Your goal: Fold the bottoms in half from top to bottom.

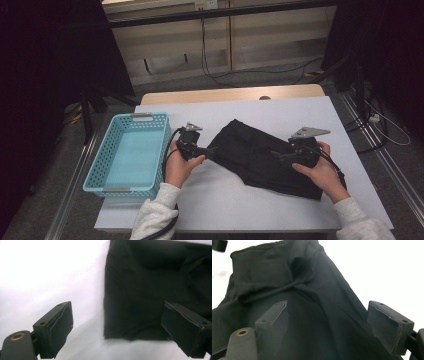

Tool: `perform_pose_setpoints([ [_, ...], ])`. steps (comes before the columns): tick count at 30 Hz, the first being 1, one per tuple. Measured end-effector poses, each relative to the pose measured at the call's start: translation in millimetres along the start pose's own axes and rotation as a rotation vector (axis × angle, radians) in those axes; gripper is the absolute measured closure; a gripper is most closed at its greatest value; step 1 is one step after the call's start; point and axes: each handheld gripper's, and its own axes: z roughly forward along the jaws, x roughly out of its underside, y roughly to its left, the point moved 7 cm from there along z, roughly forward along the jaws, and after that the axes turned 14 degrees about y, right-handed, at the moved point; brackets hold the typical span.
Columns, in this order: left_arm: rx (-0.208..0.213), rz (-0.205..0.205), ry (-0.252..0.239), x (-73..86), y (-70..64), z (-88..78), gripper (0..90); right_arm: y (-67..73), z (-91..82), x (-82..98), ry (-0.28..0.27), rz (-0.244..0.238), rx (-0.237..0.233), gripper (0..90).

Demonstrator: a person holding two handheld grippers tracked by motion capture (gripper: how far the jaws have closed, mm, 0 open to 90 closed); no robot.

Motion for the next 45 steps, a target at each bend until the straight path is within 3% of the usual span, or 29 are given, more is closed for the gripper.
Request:
perform_pose_setpoints([
  [4, -0.004, -0.009, 0.007, 6.6, 1.9, 0.0, 10.2, 5.8, 9.9, -11.9, 0.003, -0.018, -0.012, 16.8],
  [7, -0.022, -0.002, 0.020, 12.4, 4.3, 1.3, 9.6, 7.9, 16.9, -20.5, -0.006, -0.003, -0.034, 17.0],
  [10, -0.012, -0.012, 0.012, 15.1, 2.7, 1.1, 9.0, 9.4, 22.3, -27.1, -0.008, -0.010, -0.037, 16.9],
  [12, -0.025, 0.004, 0.018, 17.4, 2.8, 1.2, 8.6, 9.1, 26.4, -31.3, -0.008, -0.005, -0.040, 16.9],
  [15, -0.008, -0.014, 0.017, 20.6, 1.0, 3.8, 7.9, 9.7, 30.4, -34.8, -0.008, -0.004, -0.049, 16.8],
  [18, -0.014, 0.015, 0.042, 24.0, 2.3, 4.3, 7.3, 10.7, 33.1, -37.1, -0.008, -0.006, -0.052, 16.8],
  [24, -0.013, 0.013, 0.039, 24.2, 2.1, 4.1, 6.9, 10.2, 38.5, -42.1, -0.010, -0.005, -0.056, 19.1],
  [37, -0.026, 0.006, 0.026, 26.1, 3.7, 0.8, 6.9, 22.8, 59.7, -60.7, -0.016, -0.021, -0.072, 28.0],
  [40, -0.019, 0.010, 0.034, 26.5, 2.4, 1.7, 6.9, 23.6, 69.0, -64.0, -0.006, -0.010, -0.086, 33.9],
  [41, -0.024, 0.006, 0.028, 26.4, 2.5, 2.3, 6.9, 23.2, 72.3, -64.0, 0.009, -0.015, -0.069, 36.6],
  [43, -0.023, 0.007, 0.034, 27.7, 3.4, 2.4, 6.9, 24.5, 75.7, -63.9, 0.016, -0.013, -0.080, 49.2],
  [45, -0.025, 0.003, 0.029, 28.0, 3.4, 3.4, 6.9, 23.1, 77.2, -63.2, 0.022, -0.010, -0.081, 54.5],
])
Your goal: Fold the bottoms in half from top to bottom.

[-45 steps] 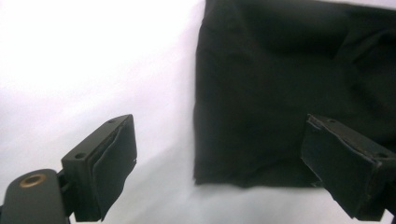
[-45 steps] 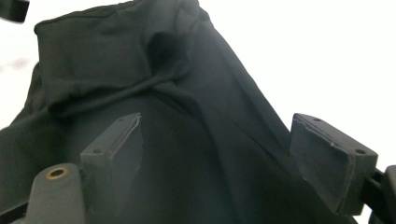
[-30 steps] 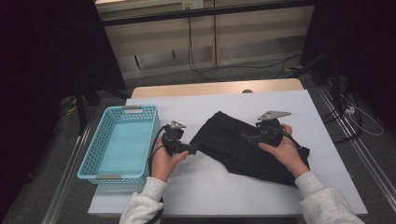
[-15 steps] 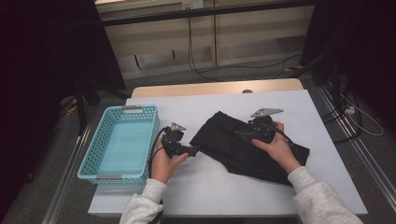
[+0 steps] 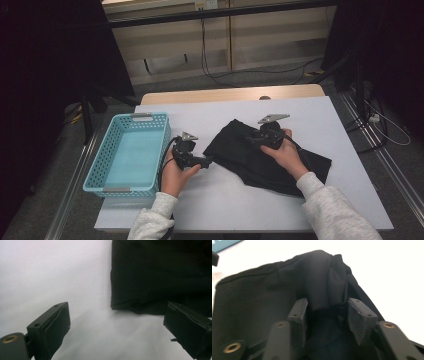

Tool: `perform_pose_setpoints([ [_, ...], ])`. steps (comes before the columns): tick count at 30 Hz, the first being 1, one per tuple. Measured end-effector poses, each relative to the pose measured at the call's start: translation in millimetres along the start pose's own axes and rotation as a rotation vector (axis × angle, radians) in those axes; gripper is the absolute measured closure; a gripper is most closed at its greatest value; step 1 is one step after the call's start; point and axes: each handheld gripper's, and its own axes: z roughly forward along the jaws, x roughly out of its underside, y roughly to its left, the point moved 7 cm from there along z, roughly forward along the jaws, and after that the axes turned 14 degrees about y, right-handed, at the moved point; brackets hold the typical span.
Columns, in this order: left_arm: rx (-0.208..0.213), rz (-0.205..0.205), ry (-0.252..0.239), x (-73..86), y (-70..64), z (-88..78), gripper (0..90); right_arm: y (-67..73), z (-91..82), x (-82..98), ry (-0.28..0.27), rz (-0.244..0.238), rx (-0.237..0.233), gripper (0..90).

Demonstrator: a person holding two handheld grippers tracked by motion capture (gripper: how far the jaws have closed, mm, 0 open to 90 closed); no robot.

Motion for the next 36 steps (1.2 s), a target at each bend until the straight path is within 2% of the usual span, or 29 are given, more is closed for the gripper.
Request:
perform_pose_setpoints([
  [2, 0.002, 0.000, 0.002, 0.6, -0.5, -0.1, 6.9, -3.7, 0.7, 0.4, 0.000, 0.013, -0.004, 64.4],
  [4, 0.002, -0.002, -0.004, 0.4, -1.1, -0.5, 7.0, -5.3, 3.0, 0.4, -0.007, 0.039, -0.040, 70.7],
  [7, 0.008, 0.001, 0.004, 0.5, -0.7, -1.5, 7.0, -5.5, 4.3, 1.5, 0.005, 0.031, -0.056, 81.3],
  [9, 0.005, 0.002, -0.005, 0.1, -0.9, -1.9, 7.0, -5.7, -1.3, 0.7, 0.000, 0.022, -0.062, 83.9],
  [13, 0.005, 0.005, -0.008, -1.1, 0.4, -5.5, 7.0, -6.7, -8.9, 0.0, -0.008, 0.027, -0.066, 84.2],
  [14, 0.015, -0.010, -0.023, -2.3, -1.0, -5.6, 7.0, -7.0, -11.6, 0.1, -0.006, 0.030, -0.069, 84.2],
  [19, 0.014, -0.020, -0.034, -3.8, -1.4, -5.8, 6.9, -10.2, -24.5, 3.3, -0.006, 0.031, -0.067, 84.2],
  [22, 0.015, -0.005, -0.024, -4.3, -1.0, -6.6, 6.9, -10.6, -29.4, 5.7, -0.004, 0.027, -0.068, 84.2],
  [23, 0.017, -0.016, -0.038, -5.7, -2.0, -6.2, 7.0, -10.8, -30.5, 6.4, -0.001, 0.026, -0.063, 84.2],
  [28, 0.018, -0.012, -0.043, -7.7, -1.9, -7.0, 6.9, -13.1, -38.3, 11.6, 0.004, 0.028, -0.057, 84.1],
  [30, 0.021, 0.002, -0.036, -8.0, -3.1, -6.0, 6.7, -14.8, -41.2, 13.8, 0.004, 0.031, -0.055, 84.1],
  [32, 0.020, -0.002, -0.038, -8.8, -4.5, -4.6, 6.7, -15.3, -43.9, 15.8, 0.007, 0.024, -0.049, 84.1],
  [34, 0.022, 0.016, -0.027, -8.6, -4.6, -4.2, 6.7, -16.4, -46.6, 17.8, 0.009, 0.024, -0.045, 84.2],
  [36, 0.024, 0.015, -0.029, -9.2, -4.9, -4.1, 6.5, -18.0, -47.9, 20.4, 0.015, 0.032, -0.042, 84.1],
])
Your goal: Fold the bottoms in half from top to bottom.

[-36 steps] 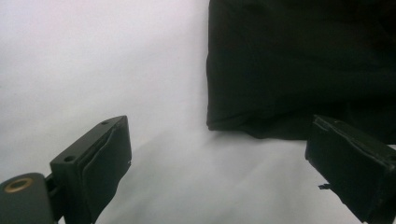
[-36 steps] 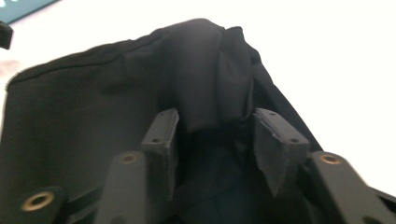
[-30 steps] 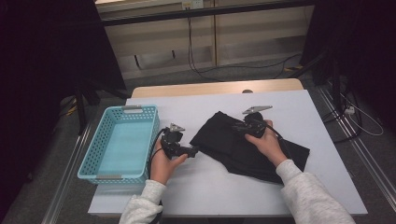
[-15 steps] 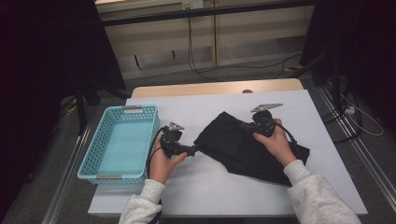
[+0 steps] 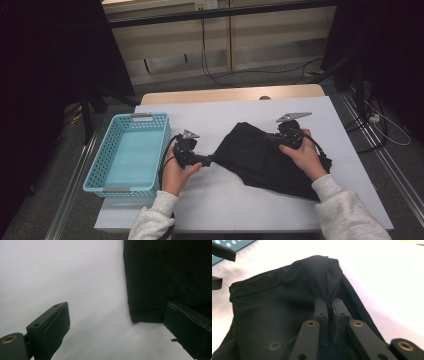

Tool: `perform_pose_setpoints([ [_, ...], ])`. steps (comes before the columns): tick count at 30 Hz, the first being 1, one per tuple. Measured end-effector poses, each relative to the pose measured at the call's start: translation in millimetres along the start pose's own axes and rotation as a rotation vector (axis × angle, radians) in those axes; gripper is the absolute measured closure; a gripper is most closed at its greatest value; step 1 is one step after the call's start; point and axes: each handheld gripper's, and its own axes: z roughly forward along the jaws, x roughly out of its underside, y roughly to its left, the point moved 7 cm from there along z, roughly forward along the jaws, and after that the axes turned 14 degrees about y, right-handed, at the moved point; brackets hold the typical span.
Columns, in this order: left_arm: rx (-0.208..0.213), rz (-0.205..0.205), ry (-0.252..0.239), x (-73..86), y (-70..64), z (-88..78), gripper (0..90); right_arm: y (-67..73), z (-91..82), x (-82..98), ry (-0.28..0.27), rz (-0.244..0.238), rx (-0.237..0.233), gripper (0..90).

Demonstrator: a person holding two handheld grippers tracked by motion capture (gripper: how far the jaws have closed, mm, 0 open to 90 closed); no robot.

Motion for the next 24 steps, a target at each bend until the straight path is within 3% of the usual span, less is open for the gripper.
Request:
perform_pose_setpoints([
  [5, 0.000, 0.005, 0.003, -0.9, 0.2, -0.1, 6.5, -1.5, -2.8, 4.6, 0.007, -0.002, 0.000, 84.1],
  [6, -0.019, 0.000, -0.004, -1.3, 0.7, 0.7, 6.5, -1.6, -3.3, 5.2, 0.008, -0.002, 0.002, 84.0],
  [8, -0.003, 0.002, 0.002, -0.9, 1.3, 0.9, 6.5, -3.2, -3.8, 6.6, 0.009, 0.001, 0.004, 84.0],
  [24, -0.002, 0.010, -0.007, -3.9, 3.0, -1.2, 6.2, -6.4, -6.2, 13.7, 0.021, 0.010, 0.006, 83.9],
])
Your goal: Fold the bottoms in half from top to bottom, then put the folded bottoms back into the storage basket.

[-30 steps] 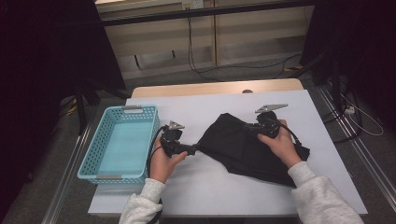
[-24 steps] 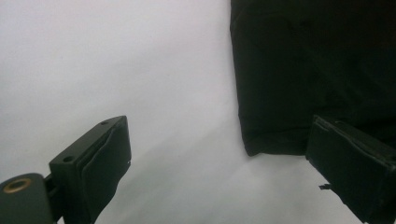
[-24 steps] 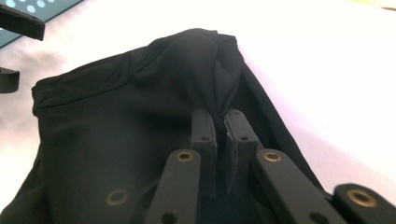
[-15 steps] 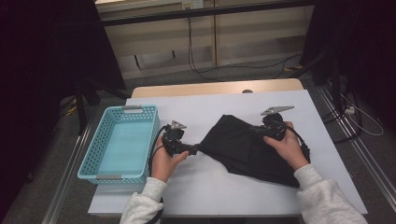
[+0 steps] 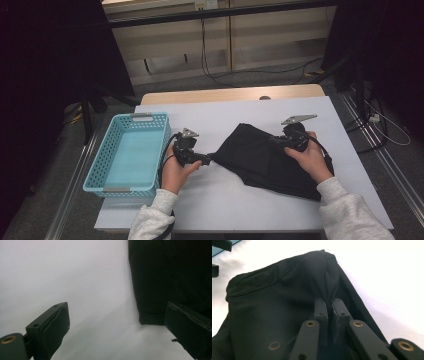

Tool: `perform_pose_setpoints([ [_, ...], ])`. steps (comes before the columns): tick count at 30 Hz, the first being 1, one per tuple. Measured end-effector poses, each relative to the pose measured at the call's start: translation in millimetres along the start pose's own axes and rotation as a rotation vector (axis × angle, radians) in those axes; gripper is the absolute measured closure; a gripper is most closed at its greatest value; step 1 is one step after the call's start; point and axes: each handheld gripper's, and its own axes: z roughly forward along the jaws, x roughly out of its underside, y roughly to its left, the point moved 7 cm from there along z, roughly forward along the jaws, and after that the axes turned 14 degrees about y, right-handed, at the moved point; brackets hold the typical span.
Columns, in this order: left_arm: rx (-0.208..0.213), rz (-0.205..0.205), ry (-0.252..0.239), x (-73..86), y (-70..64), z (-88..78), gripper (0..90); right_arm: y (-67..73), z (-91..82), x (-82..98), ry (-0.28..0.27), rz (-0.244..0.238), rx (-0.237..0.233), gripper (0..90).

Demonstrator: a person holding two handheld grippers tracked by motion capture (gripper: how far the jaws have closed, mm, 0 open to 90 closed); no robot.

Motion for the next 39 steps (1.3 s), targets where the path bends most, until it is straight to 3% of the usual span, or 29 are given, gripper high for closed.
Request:
perform_pose_setpoints([
  [39, 0.002, 0.013, -0.005, -3.1, 2.5, -0.7, 5.9, -8.2, -14.4, 9.4, -0.007, 0.014, 0.007, 84.1],
])
